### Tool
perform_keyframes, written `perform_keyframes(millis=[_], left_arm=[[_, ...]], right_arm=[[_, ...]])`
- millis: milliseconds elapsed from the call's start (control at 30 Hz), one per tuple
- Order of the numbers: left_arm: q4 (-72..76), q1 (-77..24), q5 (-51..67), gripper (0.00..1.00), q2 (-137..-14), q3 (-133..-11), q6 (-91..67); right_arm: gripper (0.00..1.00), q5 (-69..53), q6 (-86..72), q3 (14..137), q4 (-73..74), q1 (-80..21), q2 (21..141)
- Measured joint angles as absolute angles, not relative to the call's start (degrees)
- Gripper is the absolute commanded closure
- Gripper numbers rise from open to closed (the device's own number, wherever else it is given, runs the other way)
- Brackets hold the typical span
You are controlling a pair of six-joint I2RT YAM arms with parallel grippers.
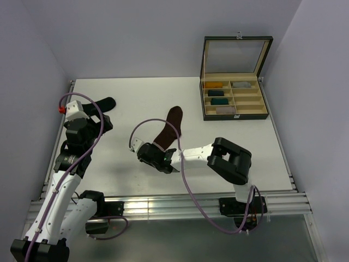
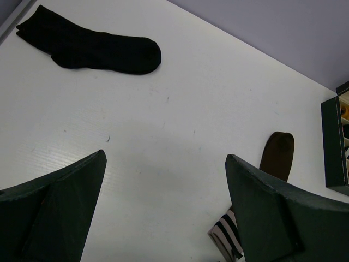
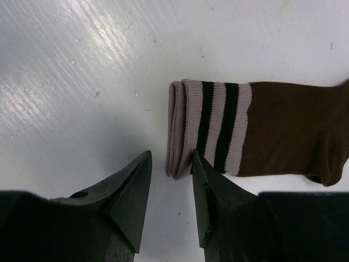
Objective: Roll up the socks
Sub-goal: Roll the sock at the center of the board.
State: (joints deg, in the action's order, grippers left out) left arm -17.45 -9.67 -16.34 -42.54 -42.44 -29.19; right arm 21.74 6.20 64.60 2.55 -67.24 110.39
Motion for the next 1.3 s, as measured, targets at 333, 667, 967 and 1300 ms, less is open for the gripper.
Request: perform_keyframes(millis=[333,667,967,1300], left_arm=[[-17.43,-9.67,-16.34,0.04,-42.52,-42.44,-29.19],[-17.45,-9.67,-16.34,0.04,-42.52,-42.44,-29.19],[-17.45,-9.67,-16.32,0.04,-42.61,-42.44,-29.19],[-17.8,-9.65,-14.76,0.03,-45.25,-42.44,-29.98]], right_arm=[[0.66,21.63,6.22,64.71,2.02,-67.26,110.91],[0.76,23.81,5.17,67.88,2.17,-67.26,113.84],[1.0,23.46,3.27,68.82,2.59,-66.63,114.5],[1.0,5.3,-4.45,68.01,2.98,-58.57,111.85]])
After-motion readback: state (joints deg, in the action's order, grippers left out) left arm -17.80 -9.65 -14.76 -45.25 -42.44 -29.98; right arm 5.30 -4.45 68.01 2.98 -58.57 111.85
